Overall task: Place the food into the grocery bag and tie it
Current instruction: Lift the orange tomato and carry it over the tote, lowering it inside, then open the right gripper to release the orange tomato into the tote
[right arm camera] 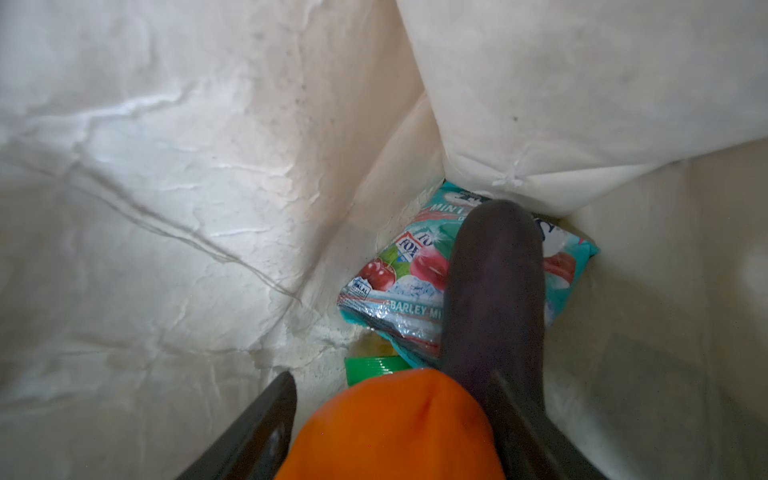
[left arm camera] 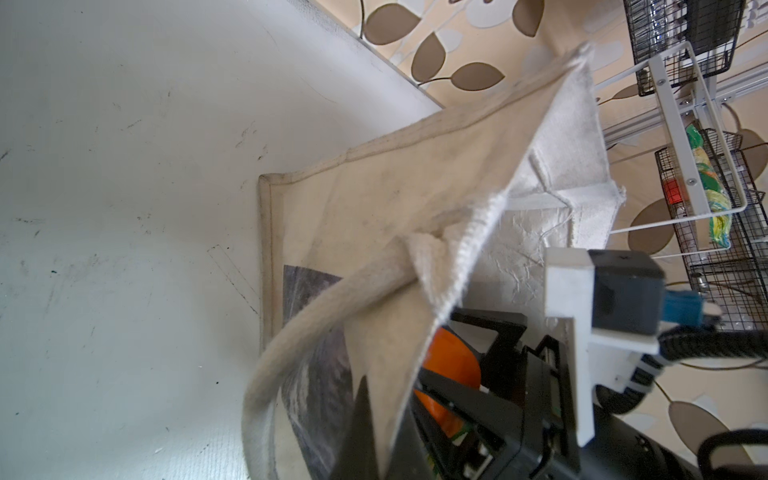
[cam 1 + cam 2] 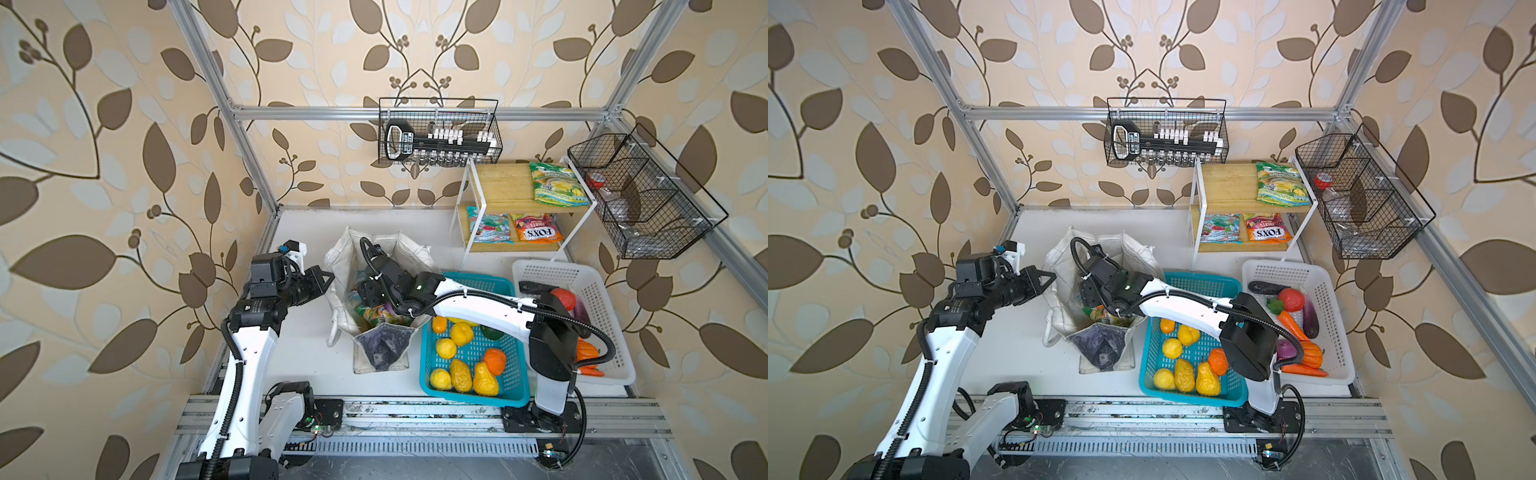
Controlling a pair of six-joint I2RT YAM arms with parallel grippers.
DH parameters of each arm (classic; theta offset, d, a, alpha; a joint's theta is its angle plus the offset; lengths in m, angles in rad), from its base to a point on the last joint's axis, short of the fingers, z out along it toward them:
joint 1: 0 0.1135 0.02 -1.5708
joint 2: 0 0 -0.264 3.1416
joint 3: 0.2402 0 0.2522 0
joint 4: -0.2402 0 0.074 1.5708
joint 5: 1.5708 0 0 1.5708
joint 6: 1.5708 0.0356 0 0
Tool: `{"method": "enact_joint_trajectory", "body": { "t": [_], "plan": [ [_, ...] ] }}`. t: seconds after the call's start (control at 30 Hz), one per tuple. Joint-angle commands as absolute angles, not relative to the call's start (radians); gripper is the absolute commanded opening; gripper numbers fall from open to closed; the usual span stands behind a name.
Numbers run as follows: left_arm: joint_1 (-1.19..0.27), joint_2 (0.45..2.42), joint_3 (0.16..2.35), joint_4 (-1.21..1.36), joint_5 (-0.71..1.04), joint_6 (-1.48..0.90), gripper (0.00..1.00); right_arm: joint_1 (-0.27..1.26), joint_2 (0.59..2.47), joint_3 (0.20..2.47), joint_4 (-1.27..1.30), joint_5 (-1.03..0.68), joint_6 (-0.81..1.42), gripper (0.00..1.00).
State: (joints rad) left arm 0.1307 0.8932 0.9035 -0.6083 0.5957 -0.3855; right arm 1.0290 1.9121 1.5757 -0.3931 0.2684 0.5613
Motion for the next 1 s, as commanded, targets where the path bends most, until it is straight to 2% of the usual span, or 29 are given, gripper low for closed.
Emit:
{"method": "enact_joint_trajectory", "body": {
  "t": [0.0, 0.33, 0.37, 0.4, 0.47, 0.53, 0.83, 0.97],
  "plan": [
    [0.128, 0.877, 0.902, -0.570, 0.625, -0.385, 0.00, 1.030, 1.960, 1.605, -0.492, 0.323, 0.538, 0.75],
    [0.129, 0.885, 0.903, -0.575, 0.621, -0.383, 0.00, 1.034, 2.022, 1.707, -0.454, 0.286, 0.544, 0.77],
    [0.129, 0.884, 0.902, -0.574, 0.621, -0.383, 0.00, 1.033, 2.024, 1.711, -0.455, 0.286, 0.547, 0.78],
    [0.129, 0.884, 0.901, -0.573, 0.620, -0.383, 0.00, 1.033, 2.022, 1.715, -0.459, 0.293, 0.558, 0.87],
    [0.128, 0.888, 0.901, -0.574, 0.618, -0.383, 0.00, 1.034, 2.010, 1.716, -0.457, 0.296, 0.561, 0.97],
    [0.128, 0.890, 0.903, -0.574, 0.623, -0.383, 0.00, 1.038, 1.992, 1.708, -0.442, 0.302, 0.553, 1.00],
    [0.128, 0.881, 0.902, -0.575, 0.602, -0.385, 0.00, 1.044, 1.810, 1.640, -0.404, 0.336, 0.517, 1.00],
    [0.132, 0.879, 0.900, -0.587, 0.525, -0.410, 0.00, 1.045, 1.684, 1.585, -0.379, 0.321, 0.486, 1.00]
  ]
}}
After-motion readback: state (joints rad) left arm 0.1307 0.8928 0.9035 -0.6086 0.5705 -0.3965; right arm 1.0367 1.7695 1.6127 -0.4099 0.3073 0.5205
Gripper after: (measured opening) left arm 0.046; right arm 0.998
